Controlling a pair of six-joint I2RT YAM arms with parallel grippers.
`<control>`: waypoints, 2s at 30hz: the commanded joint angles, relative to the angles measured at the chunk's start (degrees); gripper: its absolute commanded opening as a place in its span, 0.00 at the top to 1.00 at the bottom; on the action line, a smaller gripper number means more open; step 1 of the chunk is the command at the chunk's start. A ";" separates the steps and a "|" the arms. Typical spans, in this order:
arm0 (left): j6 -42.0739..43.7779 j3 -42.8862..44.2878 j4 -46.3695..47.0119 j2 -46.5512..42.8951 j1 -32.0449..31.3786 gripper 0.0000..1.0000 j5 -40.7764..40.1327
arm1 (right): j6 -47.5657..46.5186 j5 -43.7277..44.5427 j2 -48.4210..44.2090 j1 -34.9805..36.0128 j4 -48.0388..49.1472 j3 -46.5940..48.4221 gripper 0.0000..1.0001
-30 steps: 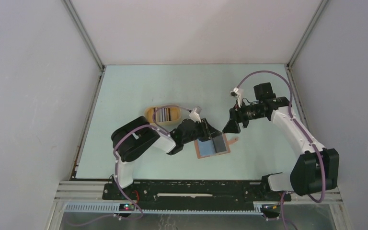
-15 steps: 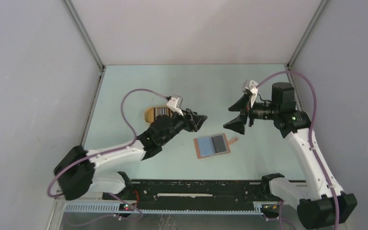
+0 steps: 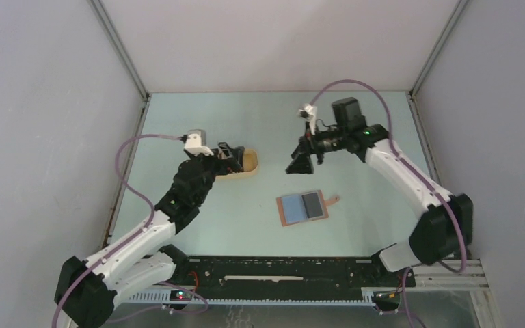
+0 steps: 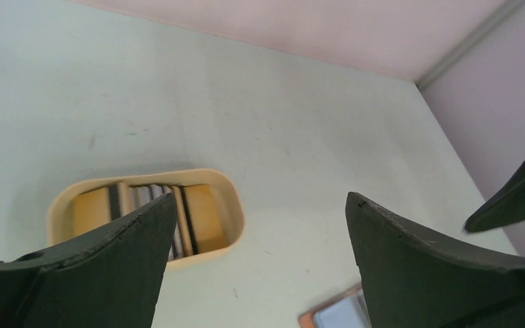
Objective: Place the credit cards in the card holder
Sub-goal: Pick up the credit card from the storage box.
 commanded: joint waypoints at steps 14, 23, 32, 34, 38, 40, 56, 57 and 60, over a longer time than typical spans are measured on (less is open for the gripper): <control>-17.33 -10.83 17.53 1.66 18.46 0.08 -4.16 | 28.80 15.94 46.67 13.96 -1.00 46.12 0.25; -31.78 -11.23 17.94 12.31 27.63 0.23 2.26 | 34.04 16.51 60.92 15.71 -6.45 61.51 0.30; -36.29 -7.98 14.79 19.83 33.02 0.28 12.27 | 37.96 24.14 65.58 16.71 -10.77 66.31 0.30; -36.52 -6.32 12.94 21.19 33.19 0.29 13.43 | 38.90 26.07 65.82 16.99 -11.21 66.26 0.28; -36.76 -3.72 10.08 24.02 33.72 0.34 16.57 | 39.85 27.41 66.21 17.41 -11.54 66.10 0.22; -36.88 -3.14 9.18 24.81 33.92 0.35 17.13 | 39.99 27.62 66.47 17.67 -11.52 65.96 0.20; -36.23 -1.94 7.97 26.32 34.01 0.42 19.66 | 43.12 32.43 67.34 19.33 -11.72 65.10 0.10; -36.26 -1.79 7.93 26.47 34.01 0.43 19.83 | 43.27 32.37 67.46 19.34 -11.70 65.10 0.10; -36.19 -1.52 8.03 26.86 34.06 0.44 20.53 | 43.72 31.32 67.97 19.33 -11.39 65.25 0.10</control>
